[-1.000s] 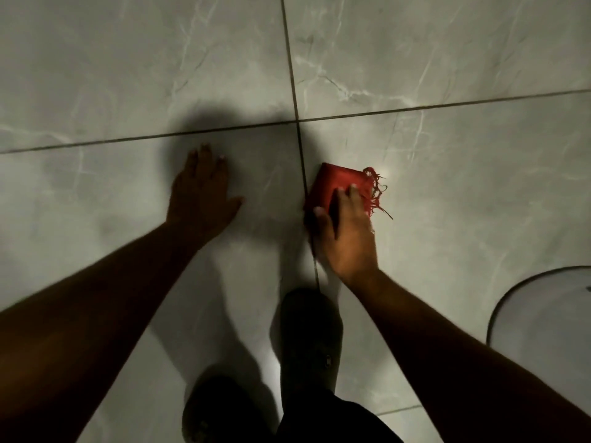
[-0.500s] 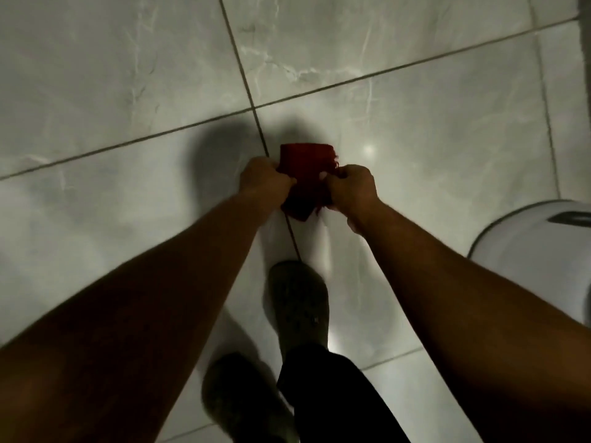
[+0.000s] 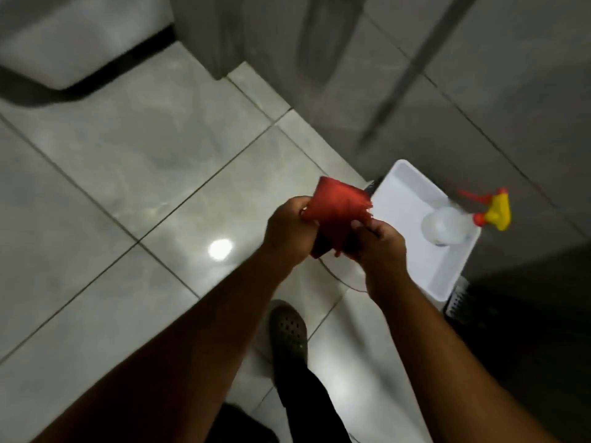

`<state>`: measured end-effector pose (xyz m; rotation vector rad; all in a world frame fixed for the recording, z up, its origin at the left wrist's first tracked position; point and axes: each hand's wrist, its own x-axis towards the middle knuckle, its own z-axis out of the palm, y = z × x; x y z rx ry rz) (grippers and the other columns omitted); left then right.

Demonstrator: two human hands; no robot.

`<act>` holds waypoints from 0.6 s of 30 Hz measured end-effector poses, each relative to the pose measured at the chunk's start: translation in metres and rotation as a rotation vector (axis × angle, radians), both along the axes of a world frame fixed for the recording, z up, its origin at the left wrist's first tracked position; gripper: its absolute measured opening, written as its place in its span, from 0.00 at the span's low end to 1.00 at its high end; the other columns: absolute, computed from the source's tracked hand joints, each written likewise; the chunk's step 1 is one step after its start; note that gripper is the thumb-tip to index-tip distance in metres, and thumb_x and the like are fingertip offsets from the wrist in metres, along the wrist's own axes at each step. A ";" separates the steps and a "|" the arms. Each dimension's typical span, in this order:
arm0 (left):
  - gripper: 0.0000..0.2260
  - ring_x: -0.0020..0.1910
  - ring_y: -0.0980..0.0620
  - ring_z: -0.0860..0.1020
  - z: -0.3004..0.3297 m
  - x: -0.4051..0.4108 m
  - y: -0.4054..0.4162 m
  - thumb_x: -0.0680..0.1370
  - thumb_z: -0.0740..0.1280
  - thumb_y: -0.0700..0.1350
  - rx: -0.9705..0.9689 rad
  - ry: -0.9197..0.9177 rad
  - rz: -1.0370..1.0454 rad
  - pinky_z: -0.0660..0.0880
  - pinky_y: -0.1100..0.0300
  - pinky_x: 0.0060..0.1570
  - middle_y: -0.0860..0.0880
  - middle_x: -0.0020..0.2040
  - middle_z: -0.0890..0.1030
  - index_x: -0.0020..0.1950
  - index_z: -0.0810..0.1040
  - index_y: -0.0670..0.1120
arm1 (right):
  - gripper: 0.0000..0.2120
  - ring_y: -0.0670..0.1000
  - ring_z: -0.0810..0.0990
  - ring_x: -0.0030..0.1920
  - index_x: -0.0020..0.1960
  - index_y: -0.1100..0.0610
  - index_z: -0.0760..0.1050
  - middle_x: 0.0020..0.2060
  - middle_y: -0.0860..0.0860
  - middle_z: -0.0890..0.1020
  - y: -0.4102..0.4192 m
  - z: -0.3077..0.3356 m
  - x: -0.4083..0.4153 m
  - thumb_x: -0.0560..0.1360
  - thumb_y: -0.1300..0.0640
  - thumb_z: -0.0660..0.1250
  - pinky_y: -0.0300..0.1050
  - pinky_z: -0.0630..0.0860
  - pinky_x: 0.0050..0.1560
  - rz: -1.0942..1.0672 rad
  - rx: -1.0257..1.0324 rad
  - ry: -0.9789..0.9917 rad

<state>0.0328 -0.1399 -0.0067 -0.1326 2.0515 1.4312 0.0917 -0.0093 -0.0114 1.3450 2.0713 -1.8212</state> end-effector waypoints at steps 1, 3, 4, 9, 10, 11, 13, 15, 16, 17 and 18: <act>0.14 0.57 0.43 0.79 -0.001 -0.002 0.028 0.79 0.61 0.39 -0.010 0.020 -0.038 0.77 0.48 0.60 0.41 0.59 0.81 0.63 0.77 0.42 | 0.05 0.60 0.84 0.40 0.46 0.58 0.77 0.43 0.60 0.84 0.022 0.000 0.006 0.78 0.60 0.64 0.52 0.84 0.39 -0.083 0.005 -0.012; 0.13 0.56 0.43 0.80 -0.011 -0.003 0.081 0.80 0.60 0.39 -0.022 0.040 -0.128 0.77 0.48 0.61 0.42 0.58 0.82 0.61 0.78 0.42 | 0.04 0.56 0.86 0.39 0.48 0.57 0.77 0.45 0.57 0.84 0.062 -0.012 0.016 0.78 0.58 0.64 0.50 0.84 0.36 -0.220 0.003 -0.040; 0.12 0.56 0.44 0.80 -0.020 -0.004 0.105 0.80 0.60 0.40 -0.043 0.036 -0.178 0.77 0.48 0.61 0.42 0.58 0.82 0.61 0.78 0.42 | 0.04 0.52 0.86 0.37 0.49 0.56 0.77 0.44 0.55 0.84 0.081 -0.021 0.019 0.78 0.58 0.64 0.45 0.83 0.32 -0.260 0.012 -0.045; 0.13 0.58 0.43 0.80 -0.074 -0.012 0.180 0.80 0.62 0.41 -0.134 -0.025 -0.308 0.75 0.49 0.64 0.42 0.60 0.82 0.63 0.77 0.42 | 0.06 0.50 0.84 0.41 0.44 0.54 0.78 0.41 0.52 0.85 0.140 -0.085 0.012 0.78 0.60 0.64 0.39 0.81 0.38 -0.298 0.070 -0.091; 0.13 0.58 0.42 0.80 -0.083 -0.013 0.186 0.79 0.62 0.40 -0.128 -0.054 -0.319 0.75 0.49 0.64 0.41 0.59 0.81 0.63 0.76 0.41 | 0.06 0.52 0.84 0.41 0.44 0.55 0.78 0.43 0.54 0.85 0.146 -0.099 0.008 0.78 0.61 0.64 0.43 0.81 0.43 -0.294 0.062 -0.108; 0.14 0.58 0.42 0.79 -0.094 -0.014 0.191 0.79 0.63 0.39 -0.142 -0.076 -0.345 0.75 0.48 0.63 0.40 0.59 0.81 0.64 0.75 0.40 | 0.05 0.53 0.84 0.42 0.47 0.58 0.79 0.46 0.57 0.85 0.152 -0.115 0.005 0.78 0.61 0.64 0.47 0.81 0.48 -0.289 0.055 -0.140; 0.16 0.62 0.40 0.77 -0.110 -0.016 0.194 0.79 0.62 0.37 -0.193 -0.090 -0.414 0.73 0.48 0.66 0.38 0.63 0.78 0.67 0.73 0.40 | 0.09 0.58 0.83 0.47 0.54 0.63 0.79 0.50 0.61 0.84 0.158 -0.139 0.000 0.78 0.62 0.64 0.51 0.79 0.57 -0.267 0.040 -0.229; 0.17 0.65 0.41 0.75 -0.120 -0.019 0.189 0.79 0.62 0.38 -0.230 -0.052 -0.449 0.71 0.56 0.66 0.39 0.65 0.77 0.68 0.72 0.40 | 0.13 0.62 0.81 0.55 0.61 0.66 0.76 0.55 0.64 0.82 0.163 -0.155 -0.002 0.77 0.63 0.64 0.51 0.76 0.62 -0.198 0.075 -0.345; 0.16 0.63 0.43 0.76 -0.120 -0.020 0.183 0.79 0.62 0.39 -0.239 -0.013 -0.448 0.70 0.62 0.61 0.41 0.64 0.78 0.66 0.74 0.40 | 0.15 0.63 0.80 0.58 0.62 0.66 0.74 0.56 0.65 0.81 0.162 -0.156 -0.002 0.77 0.63 0.64 0.51 0.75 0.63 -0.156 0.113 -0.398; 0.15 0.61 0.45 0.77 -0.121 -0.019 0.173 0.79 0.62 0.41 -0.246 0.043 -0.434 0.69 0.68 0.55 0.42 0.63 0.79 0.65 0.75 0.41 | 0.16 0.63 0.79 0.59 0.63 0.66 0.73 0.58 0.65 0.80 0.164 -0.159 0.001 0.76 0.62 0.65 0.52 0.75 0.63 -0.113 0.182 -0.416; 0.14 0.58 0.48 0.79 -0.117 -0.016 0.160 0.79 0.62 0.42 -0.252 0.084 -0.382 0.67 0.73 0.49 0.44 0.61 0.81 0.63 0.77 0.42 | 0.18 0.64 0.78 0.60 0.65 0.66 0.72 0.59 0.65 0.79 0.161 -0.151 0.002 0.76 0.61 0.65 0.52 0.74 0.63 -0.066 0.259 -0.454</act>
